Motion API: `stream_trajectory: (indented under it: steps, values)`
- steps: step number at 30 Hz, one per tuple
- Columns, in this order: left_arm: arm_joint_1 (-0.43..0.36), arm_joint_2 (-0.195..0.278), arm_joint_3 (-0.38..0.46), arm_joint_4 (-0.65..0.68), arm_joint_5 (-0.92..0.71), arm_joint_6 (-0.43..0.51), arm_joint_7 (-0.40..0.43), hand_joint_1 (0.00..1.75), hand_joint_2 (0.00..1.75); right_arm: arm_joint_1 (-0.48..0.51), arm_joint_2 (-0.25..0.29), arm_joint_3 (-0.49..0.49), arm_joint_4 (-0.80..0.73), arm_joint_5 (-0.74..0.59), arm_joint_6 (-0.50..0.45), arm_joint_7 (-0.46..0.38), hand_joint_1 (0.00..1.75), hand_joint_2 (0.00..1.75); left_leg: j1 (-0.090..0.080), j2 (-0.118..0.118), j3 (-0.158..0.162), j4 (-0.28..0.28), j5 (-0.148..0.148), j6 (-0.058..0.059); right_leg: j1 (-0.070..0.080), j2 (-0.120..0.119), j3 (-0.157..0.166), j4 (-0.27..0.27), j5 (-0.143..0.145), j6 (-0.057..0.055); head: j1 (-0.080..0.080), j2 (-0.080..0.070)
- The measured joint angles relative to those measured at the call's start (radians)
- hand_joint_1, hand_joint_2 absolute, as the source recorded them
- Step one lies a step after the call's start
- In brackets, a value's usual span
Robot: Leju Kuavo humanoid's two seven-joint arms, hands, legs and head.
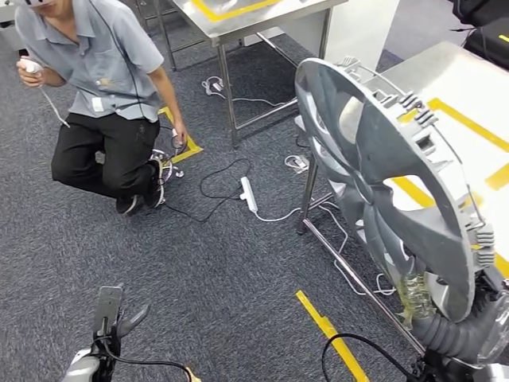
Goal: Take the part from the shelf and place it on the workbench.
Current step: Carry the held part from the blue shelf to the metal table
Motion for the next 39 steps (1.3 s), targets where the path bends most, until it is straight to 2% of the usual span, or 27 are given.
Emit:
stream_trajectory:
  steps: [1, 3, 5, 6, 7, 8, 10, 12, 13, 14, 15, 17, 19, 20, 21, 22, 23, 25, 26, 28, 30, 32, 34, 36, 37, 38, 39]
  values:
    - [-0.001, 0.000, 0.000, 0.000, 0.000, 0.000, 0.000, 0.00, 1.75, 0.000, 0.000, 0.000, 0.000, 0.000, 0.000, 0.000, 1.75, 1.75, 0.003, -0.018, -0.007, 0.020, -0.016, -0.005, -0.002, 0.010, 0.001, -0.002, 0.002, -0.006, -0.002, 0.000]
    - [0.001, 0.000, 0.000, 0.000, 0.000, 0.000, 0.000, 0.00, 1.75, -0.002, 0.000, 0.000, 0.000, 0.000, 0.000, 0.000, 1.75, 1.75, 0.008, -0.065, -0.051, 0.121, -0.074, -0.011, -0.004, 0.032, 0.002, -0.004, 0.004, -0.016, -0.006, 0.000]
    - [0.006, 0.000, 0.000, 0.000, 0.000, 0.000, 0.000, 0.00, 1.75, -0.001, 0.000, 0.000, 0.000, 0.000, 0.000, 0.000, 1.75, 1.75, 0.009, -0.082, -0.113, 0.249, -0.125, -0.013, -0.003, 0.056, 0.002, -0.004, 0.004, -0.021, -0.006, 0.000]
    - [0.007, 0.000, 0.000, 0.000, 0.000, 0.000, 0.000, 0.00, 1.75, 0.000, 0.000, 0.000, 0.000, 0.000, 0.000, 0.000, 1.75, 1.75, 0.009, -0.084, -0.130, 0.278, -0.125, -0.012, -0.002, 0.069, 0.002, -0.003, 0.005, -0.021, -0.006, 0.000]
    - [0.007, 0.000, 0.000, 0.000, 0.000, 0.000, 0.000, 0.00, 1.75, 0.000, 0.000, 0.000, 0.000, 0.000, 0.000, 0.000, 1.75, 1.75, 0.009, -0.085, -0.130, 0.271, -0.106, -0.010, -0.001, 0.083, 0.003, -0.002, 0.005, -0.021, -0.006, 0.000]
    - [0.007, 0.000, 0.000, 0.000, 0.001, -0.001, 0.000, 0.00, 1.75, 0.001, 0.000, 0.000, 0.000, 0.000, 0.000, 0.000, 1.75, 1.75, 0.009, -0.090, -0.113, 0.231, -0.073, -0.006, -0.001, 0.096, 0.003, -0.002, 0.005, -0.021, -0.006, 0.000]
    - [0.006, 0.001, 0.000, 0.000, 0.003, -0.002, 0.000, 0.00, 1.75, 0.000, 0.000, 0.000, 0.000, 0.000, 0.000, 0.000, 1.75, 1.75, 0.011, -0.130, -0.057, 0.104, -0.004, 0.003, -0.001, 0.121, 0.003, 0.001, 0.006, -0.018, -0.006, 0.000]
    - [0.007, 0.003, -0.001, 0.001, 0.006, -0.002, -0.001, 0.00, 1.75, -0.001, 0.000, 0.000, 0.000, 0.000, 0.001, 0.001, 1.75, 1.75, 0.012, -0.171, -0.021, 0.022, 0.017, 0.009, -0.004, 0.144, -0.006, 0.004, 0.010, -0.009, -0.005, 0.000]
    - [0.007, 0.004, -0.001, 0.001, 0.006, -0.002, -0.001, 0.00, 1.75, 0.000, 0.000, 0.000, 0.000, 0.000, 0.001, 0.001, 1.75, 1.75, 0.012, -0.175, -0.017, 0.011, 0.013, 0.011, -0.006, 0.155, -0.012, 0.004, 0.013, -0.002, -0.006, 0.000]
    - [0.005, 0.004, -0.001, 0.001, 0.007, -0.002, -0.001, 0.00, 1.75, 0.001, 0.000, 0.000, 0.000, 0.000, 0.002, 0.002, 1.75, 1.75, 0.011, -0.166, -0.015, 0.004, 0.013, 0.013, -0.008, 0.165, -0.017, 0.002, 0.017, 0.005, -0.006, 0.000]
    - [0.003, 0.002, -0.001, 0.001, 0.007, -0.002, -0.001, 0.00, 1.75, 0.002, 0.000, 0.000, 0.000, 0.000, 0.003, 0.002, 1.75, 1.75, 0.012, -0.154, -0.015, -0.001, 0.017, 0.016, -0.009, 0.162, -0.022, 0.002, 0.017, 0.011, -0.006, 0.000]
    - [0.001, 0.001, -0.001, 0.001, 0.007, -0.002, -0.001, 0.00, 1.75, 0.001, -0.002, 0.000, 0.000, 0.000, 0.003, 0.002, 1.75, 1.75, 0.015, -0.130, -0.012, -0.013, 0.025, 0.024, -0.006, 0.114, -0.046, 0.039, -0.010, 0.019, -0.001, 0.000]
    - [0.005, 0.002, -0.001, 0.001, 0.007, -0.002, -0.001, 0.00, 1.75, -0.002, -0.003, 0.001, 0.001, 0.000, 0.003, 0.002, 1.75, 1.75, 0.013, -0.104, -0.011, -0.016, 0.025, 0.028, -0.005, 0.058, -0.099, 0.154, -0.072, 0.025, 0.003, 0.000]
    - [0.008, 0.002, -0.001, 0.001, 0.007, -0.002, -0.001, 0.00, 1.75, -0.002, -0.003, 0.001, 0.002, 0.000, 0.003, 0.002, 1.75, 1.75, 0.012, -0.090, -0.011, -0.015, 0.025, 0.029, -0.007, 0.047, -0.130, 0.222, -0.101, 0.028, 0.003, 0.000]
    - [0.010, 0.001, -0.001, 0.001, 0.007, -0.002, -0.001, 0.00, 1.75, 0.000, -0.003, 0.001, 0.003, 0.000, 0.002, 0.002, 1.75, 1.75, 0.012, -0.077, -0.010, -0.015, 0.024, 0.030, -0.008, 0.044, -0.150, 0.266, -0.114, 0.031, 0.003, 0.000]
    - [0.010, 0.001, -0.001, 0.001, 0.007, -0.002, -0.001, 0.00, 1.75, 0.001, -0.003, 0.001, 0.004, -0.001, 0.002, 0.002, 1.75, 1.75, 0.011, -0.064, -0.010, -0.015, 0.022, 0.029, -0.009, 0.042, -0.152, 0.274, -0.107, 0.034, 0.004, 0.000]
    - [0.009, 0.001, -0.001, 0.001, 0.007, -0.003, -0.001, 0.00, 1.75, 0.001, -0.003, 0.001, 0.005, 0.000, 0.002, 0.002, 1.75, 1.75, 0.011, -0.052, -0.008, -0.015, 0.021, 0.028, -0.010, 0.038, -0.133, 0.243, -0.083, 0.036, 0.004, 0.000]
    - [0.008, 0.000, -0.001, 0.001, 0.007, -0.005, -0.001, 0.00, 1.75, -0.001, -0.003, 0.002, 0.005, 0.001, 0.001, 0.001, 1.75, 1.75, 0.010, -0.032, -0.003, -0.014, 0.016, 0.022, -0.008, 0.004, -0.055, 0.103, -0.025, 0.035, 0.004, 0.000]
    - [0.008, -0.001, -0.001, 0.001, 0.007, -0.006, -0.001, 0.00, 1.75, -0.002, -0.003, 0.002, 0.005, 0.002, 0.001, -0.001, 1.75, 1.75, 0.007, -0.023, -0.001, -0.013, 0.013, 0.017, -0.005, -0.013, -0.020, 0.044, -0.008, 0.030, 0.004, 0.000]
    - [0.008, 0.000, -0.002, 0.001, 0.007, -0.010, -0.001, 0.00, 1.75, -0.005, -0.004, 0.002, 0.005, 0.008, 0.001, -0.006, 1.75, 1.75, 0.001, -0.007, 0.002, -0.011, 0.010, 0.009, 0.000, -0.026, 0.007, -0.004, -0.004, 0.019, 0.004, 0.000]
    - [0.006, 0.000, -0.004, 0.000, 0.007, -0.013, -0.001, 0.00, 1.75, -0.009, -0.004, 0.002, 0.006, 0.017, 0.001, -0.010, 1.75, 1.75, 0.002, 0.006, 0.006, -0.010, 0.005, 0.001, -0.001, -0.003, 0.006, -0.005, -0.001, 0.007, 0.004, 0.000]
    - [0.002, 0.001, -0.005, 0.000, 0.007, -0.015, -0.002, 0.00, 1.75, -0.015, -0.005, 0.002, 0.008, 0.023, 0.001, -0.013, 1.75, 1.75, 0.007, -0.022, -0.004, 0.022, -0.022, -0.009, -0.005, 0.017, 0.007, -0.007, 0.002, -0.003, 0.002, 0.000]
    - [0.003, 0.002, -0.007, 0.001, 0.008, -0.015, -0.002, 0.00, 1.75, -0.025, -0.005, 0.002, 0.010, 0.026, 0.004, -0.015, 1.75, 1.75, 0.010, -0.067, -0.053, 0.130, -0.082, -0.014, -0.007, 0.037, 0.007, -0.008, 0.004, -0.011, -0.002, 0.000]
    - [0.007, 0.003, -0.010, 0.001, 0.009, -0.016, -0.002, 0.00, 1.75, -0.033, -0.005, 0.003, 0.015, 0.027, 0.010, -0.015, 1.75, 1.75, 0.010, -0.081, -0.115, 0.252, -0.125, -0.014, -0.005, 0.062, 0.007, -0.006, 0.004, -0.013, -0.002, 0.000]
    - [0.008, 0.003, -0.012, 0.001, 0.010, -0.016, -0.002, 0.00, 1.75, -0.035, -0.005, 0.003, 0.017, 0.027, 0.013, -0.015, 1.75, 1.75, 0.010, -0.083, -0.130, 0.275, -0.120, -0.012, -0.004, 0.075, 0.007, -0.005, 0.004, -0.014, -0.002, 0.000]
    - [0.009, 0.004, -0.013, 0.001, 0.012, -0.016, -0.002, 0.00, 1.75, -0.036, -0.005, 0.003, 0.020, 0.027, 0.014, -0.015, 1.75, 1.75, 0.010, -0.085, -0.128, 0.260, -0.095, -0.009, -0.003, 0.089, 0.007, -0.004, 0.004, -0.014, -0.002, 0.000]
    - [0.008, 0.004, -0.015, 0.001, 0.013, -0.016, -0.002, 0.00, 1.75, -0.037, -0.005, 0.003, 0.023, 0.027, 0.015, -0.015, 1.75, 1.75, 0.009, -0.093, -0.109, 0.209, -0.056, -0.003, -0.002, 0.102, 0.008, -0.004, 0.004, -0.013, -0.002, 0.000]
